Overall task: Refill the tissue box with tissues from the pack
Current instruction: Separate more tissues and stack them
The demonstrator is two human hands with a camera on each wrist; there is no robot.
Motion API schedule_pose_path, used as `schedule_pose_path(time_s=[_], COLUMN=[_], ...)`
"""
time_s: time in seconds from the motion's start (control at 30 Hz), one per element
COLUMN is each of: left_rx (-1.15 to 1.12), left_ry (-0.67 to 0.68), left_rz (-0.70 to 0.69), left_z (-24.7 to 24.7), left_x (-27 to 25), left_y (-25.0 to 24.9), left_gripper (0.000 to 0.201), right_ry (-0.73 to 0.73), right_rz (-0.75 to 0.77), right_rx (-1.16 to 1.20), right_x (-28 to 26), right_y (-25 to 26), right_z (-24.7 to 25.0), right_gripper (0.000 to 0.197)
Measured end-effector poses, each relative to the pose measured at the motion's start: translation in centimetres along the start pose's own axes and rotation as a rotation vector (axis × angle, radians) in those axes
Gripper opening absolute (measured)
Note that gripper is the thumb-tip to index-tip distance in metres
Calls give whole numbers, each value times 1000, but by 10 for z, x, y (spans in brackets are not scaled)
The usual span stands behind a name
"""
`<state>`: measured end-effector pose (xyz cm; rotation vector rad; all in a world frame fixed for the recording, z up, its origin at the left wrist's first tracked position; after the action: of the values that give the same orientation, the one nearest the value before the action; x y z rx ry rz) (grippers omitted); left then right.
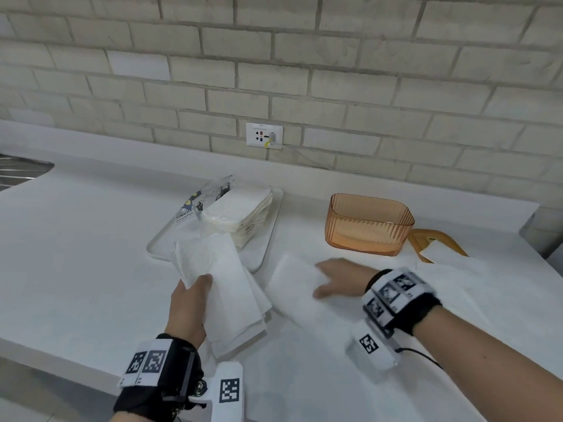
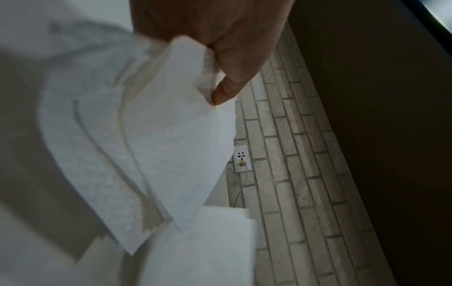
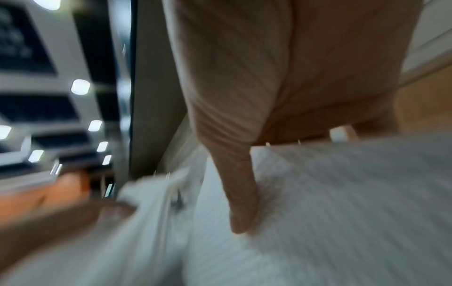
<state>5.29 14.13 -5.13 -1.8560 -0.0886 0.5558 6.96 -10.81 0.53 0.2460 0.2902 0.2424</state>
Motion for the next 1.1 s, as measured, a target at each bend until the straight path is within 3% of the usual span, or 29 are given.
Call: schedule_pose_path(time_s=[0.03,0.1,0.17,0.23,0.3,0.5,0.63,0.8,0.97,1.07,1.1], left_rx=[-5,-12,-6,-14,-45,-119,-26,-55,101,106,101], left_ry=[-5,5,49,142,252,505,557,620,595,569,564], left_rz=[-6,-6,16,67,105,121,98,144,28,27,17], left_z=[-5,-21,-47,-80,-114,-181,-207,-244,-267,-271,-273], left_x=[0,-3,-8,-20,-37,-72,-70,-71,-66,-61,-59], left_y=[0,1,7,13,14,8,11,17,27,33,33], left_gripper=[30,31,35,40,47,62,54,66,36,31,31], right_ry=[-71,-200,-239,-250,-282,-370,-488,-517,-474,-524,-521], right_rz=[-18,20,85,97,70,-47,-165,-198,-168,-191,-210], right_rx=[126,527,944,1138,1107,746,494,528,664,738,821], right_x=[-4,-16,-24,-22,-16,-10,-4,-2,-1,-17,-20], right_y=[-6,-6,3,7,5,-25,-69,-107,-124,-134,-141], right_z=[20,56,75,75,66,48,55,61,59,72,72], right_gripper=[48,37,27,32,36,20,37,33,58,29,29])
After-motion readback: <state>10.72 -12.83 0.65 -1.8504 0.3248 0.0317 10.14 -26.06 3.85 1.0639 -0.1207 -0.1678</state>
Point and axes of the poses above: each hand's wrist, its own x-axis towards the middle knuckle, its own z-axis out of the back of the hand, y = z × x, the point moved 8 cm from there along x, towards the middle knuckle, and after that the axes turned 8 degrees about -y, right-handed, at the moved point
